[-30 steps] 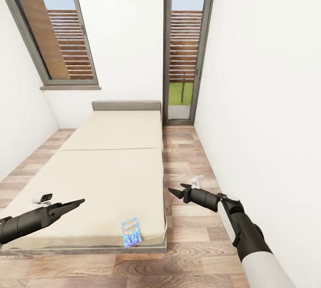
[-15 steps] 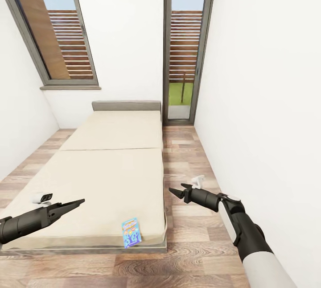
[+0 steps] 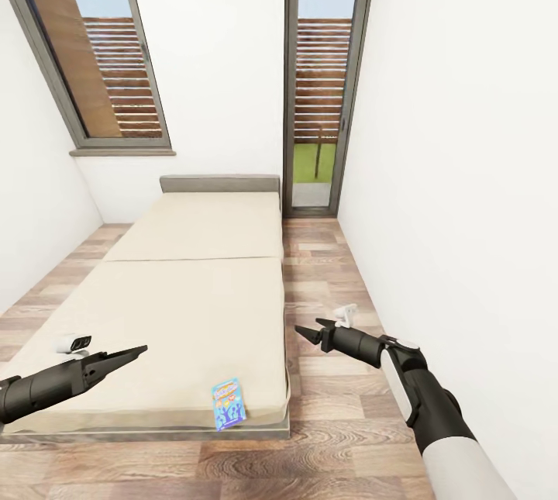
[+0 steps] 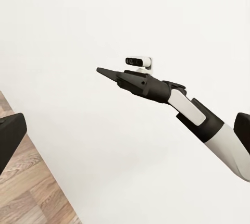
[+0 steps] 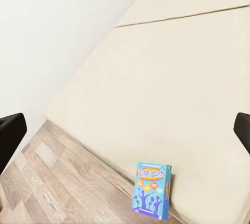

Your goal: Put all the toys in the child's room - the three board games (two on the bed and one on the table), the two jigsaw puzzles on the table, and the tennis ball on the table - inside the toy box on the table in the child's room.

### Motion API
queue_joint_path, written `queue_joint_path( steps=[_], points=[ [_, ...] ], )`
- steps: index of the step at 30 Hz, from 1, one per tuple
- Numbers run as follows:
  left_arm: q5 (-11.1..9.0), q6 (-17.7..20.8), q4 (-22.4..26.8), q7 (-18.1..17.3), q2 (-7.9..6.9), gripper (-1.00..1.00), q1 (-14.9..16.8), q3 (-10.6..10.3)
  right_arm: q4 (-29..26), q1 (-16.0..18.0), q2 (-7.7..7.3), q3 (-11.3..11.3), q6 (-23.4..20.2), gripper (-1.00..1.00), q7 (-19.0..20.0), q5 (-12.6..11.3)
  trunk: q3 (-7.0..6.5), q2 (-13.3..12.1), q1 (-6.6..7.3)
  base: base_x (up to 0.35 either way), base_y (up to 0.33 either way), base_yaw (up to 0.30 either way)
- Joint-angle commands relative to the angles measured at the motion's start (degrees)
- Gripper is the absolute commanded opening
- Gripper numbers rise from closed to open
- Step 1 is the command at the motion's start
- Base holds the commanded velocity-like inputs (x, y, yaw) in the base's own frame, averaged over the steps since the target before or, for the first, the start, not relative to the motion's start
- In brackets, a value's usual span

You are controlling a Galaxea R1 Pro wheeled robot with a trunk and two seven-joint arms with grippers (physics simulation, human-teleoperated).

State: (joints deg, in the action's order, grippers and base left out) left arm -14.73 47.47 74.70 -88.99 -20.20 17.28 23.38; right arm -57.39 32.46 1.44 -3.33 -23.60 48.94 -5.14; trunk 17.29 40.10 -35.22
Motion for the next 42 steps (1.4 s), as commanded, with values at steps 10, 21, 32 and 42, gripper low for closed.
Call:
queue_joint_path(
  steps=[10,21,32,42],
  points=[
    [0.1,0.6,0.0,-0.2,-0.01,1.0,0.0,0.0,0.0,0.1,0.12,-0.2,-0.3,1.0,0.2,-0.3,-0.43,0.1,-0.01,0.0,-0.098,0.0],
    [0.0,0.6,0.0,-0.3,-0.01,1.0,0.0,0.0,0.0,0.0,0.13,-0.1,0.3,1.0,0.2,-0.3,-1.44,0.1,-0.01,0.0,-0.039,0.0],
    [0.0,0.6,0.0,-0.4,-0.01,1.0,0.0,0.0,0.0,0.0,0.14,-0.1,1.2,1.0,0.2,-0.3,-2.47,0.1,-0.01,-0.001,0.0,0.0],
    [0.0,0.5,0.0,-0.3,-0.01,1.0,0.0,0.0,0.0,0.0,0.14,-0.1,1.2,1.0,0.1,-0.3,-3.4,0.1,-0.01,-0.074,0.0,0.003]
  ],
)
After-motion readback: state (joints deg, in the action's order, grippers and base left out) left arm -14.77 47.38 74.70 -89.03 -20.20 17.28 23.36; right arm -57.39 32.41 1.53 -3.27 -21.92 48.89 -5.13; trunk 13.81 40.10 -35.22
